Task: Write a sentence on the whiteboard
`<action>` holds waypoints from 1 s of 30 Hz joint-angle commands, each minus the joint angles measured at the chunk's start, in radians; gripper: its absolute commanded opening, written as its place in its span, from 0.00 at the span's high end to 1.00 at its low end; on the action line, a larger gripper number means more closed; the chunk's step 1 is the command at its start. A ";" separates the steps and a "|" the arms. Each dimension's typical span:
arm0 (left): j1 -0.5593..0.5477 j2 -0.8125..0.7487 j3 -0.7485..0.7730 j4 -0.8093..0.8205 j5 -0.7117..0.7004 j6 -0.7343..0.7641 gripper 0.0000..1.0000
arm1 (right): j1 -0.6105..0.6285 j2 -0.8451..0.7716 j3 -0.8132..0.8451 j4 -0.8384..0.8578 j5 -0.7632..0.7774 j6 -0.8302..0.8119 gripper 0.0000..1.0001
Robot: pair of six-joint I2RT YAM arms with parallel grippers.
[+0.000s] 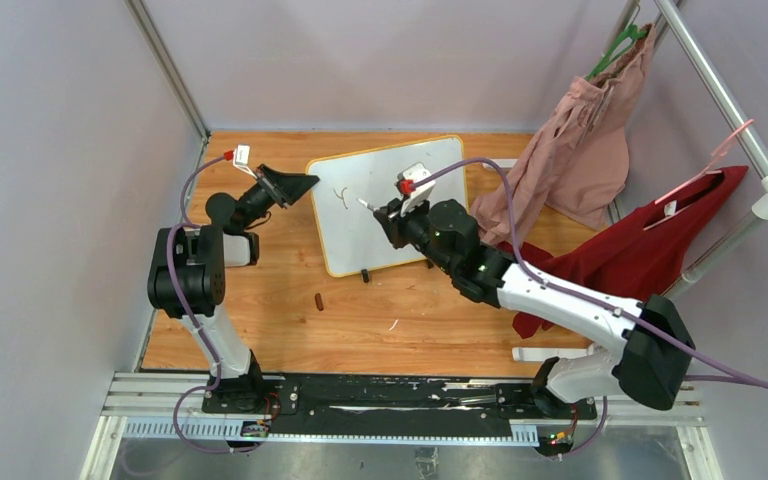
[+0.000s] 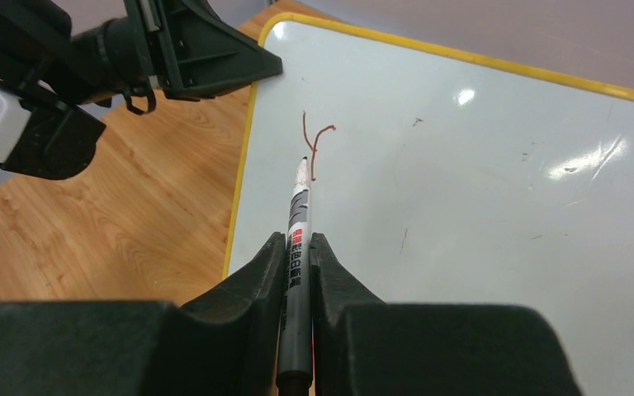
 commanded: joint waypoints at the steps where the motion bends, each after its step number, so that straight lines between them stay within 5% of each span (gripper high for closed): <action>1: 0.005 0.008 -0.021 0.036 0.006 0.037 1.00 | -0.011 0.054 0.045 0.038 0.043 -0.029 1.00; 30: 0.005 -0.022 -0.064 0.046 -0.015 0.123 1.00 | -0.021 0.255 0.153 0.015 0.059 -0.044 1.00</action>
